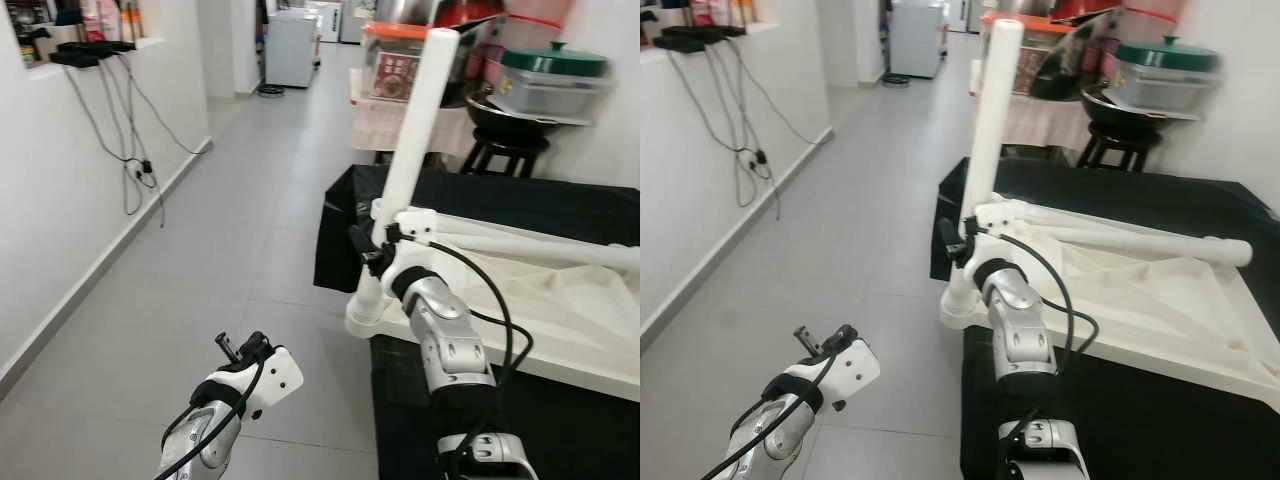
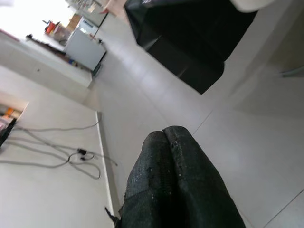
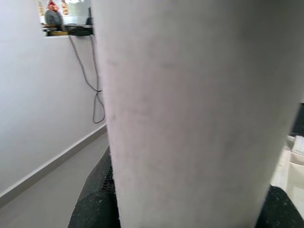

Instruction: Building children table

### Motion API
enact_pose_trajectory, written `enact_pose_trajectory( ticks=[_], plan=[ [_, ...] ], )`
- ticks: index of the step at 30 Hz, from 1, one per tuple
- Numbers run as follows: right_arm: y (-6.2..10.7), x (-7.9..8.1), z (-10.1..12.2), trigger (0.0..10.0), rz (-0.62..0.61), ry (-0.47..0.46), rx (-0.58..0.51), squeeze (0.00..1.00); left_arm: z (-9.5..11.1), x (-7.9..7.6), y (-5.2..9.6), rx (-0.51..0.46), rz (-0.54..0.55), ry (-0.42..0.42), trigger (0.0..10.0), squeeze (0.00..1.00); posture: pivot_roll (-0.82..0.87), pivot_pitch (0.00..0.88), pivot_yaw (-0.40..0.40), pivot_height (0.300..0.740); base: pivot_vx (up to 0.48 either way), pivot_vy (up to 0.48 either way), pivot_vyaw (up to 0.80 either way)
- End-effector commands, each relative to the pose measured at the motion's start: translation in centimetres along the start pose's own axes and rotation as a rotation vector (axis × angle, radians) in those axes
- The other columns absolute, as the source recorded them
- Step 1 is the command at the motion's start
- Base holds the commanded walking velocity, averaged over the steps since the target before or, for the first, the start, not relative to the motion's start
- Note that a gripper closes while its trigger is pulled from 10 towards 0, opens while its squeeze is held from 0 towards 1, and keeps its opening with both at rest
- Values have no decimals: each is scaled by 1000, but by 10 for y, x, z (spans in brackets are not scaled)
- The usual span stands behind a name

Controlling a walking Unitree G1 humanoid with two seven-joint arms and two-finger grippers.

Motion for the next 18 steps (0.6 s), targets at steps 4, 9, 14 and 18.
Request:
enact_pose_trajectory(
  ticks=[4,9,14,18],
  plan=[
    [-12,3,-9,10000,130,-14,49,1000,-2,-1,-1,6,-15,5,10000,0,30,0,-32,740,0,0,0],
    [-24,-4,14,10000,231,-23,-51,1000,-2,-2,-2,7,-15,5,10000,0,32,0,-31,740,0,0,0],
    [-29,11,46,10000,549,102,-177,0,-3,-2,-3,9,-15,6,10000,0,37,0,-28,740,0,0,0],
    [-26,19,49,10000,677,134,-194,0,-3,-2,-3,9,-15,6,10000,0,39,0,-27,740,0,0,0]
  ],
)
Point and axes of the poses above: a point about 5 cm out from each wrist's last joint towards the gripper, its own y axis pointing back from the gripper into the wrist, its own z axis along the axis of the wrist's last joint, x = y × z, the point moved 2 cm from there along -y, pointing out of the wrist towards the gripper, and after that the axes turned 15 degrees about y, right-handed, at the moved point
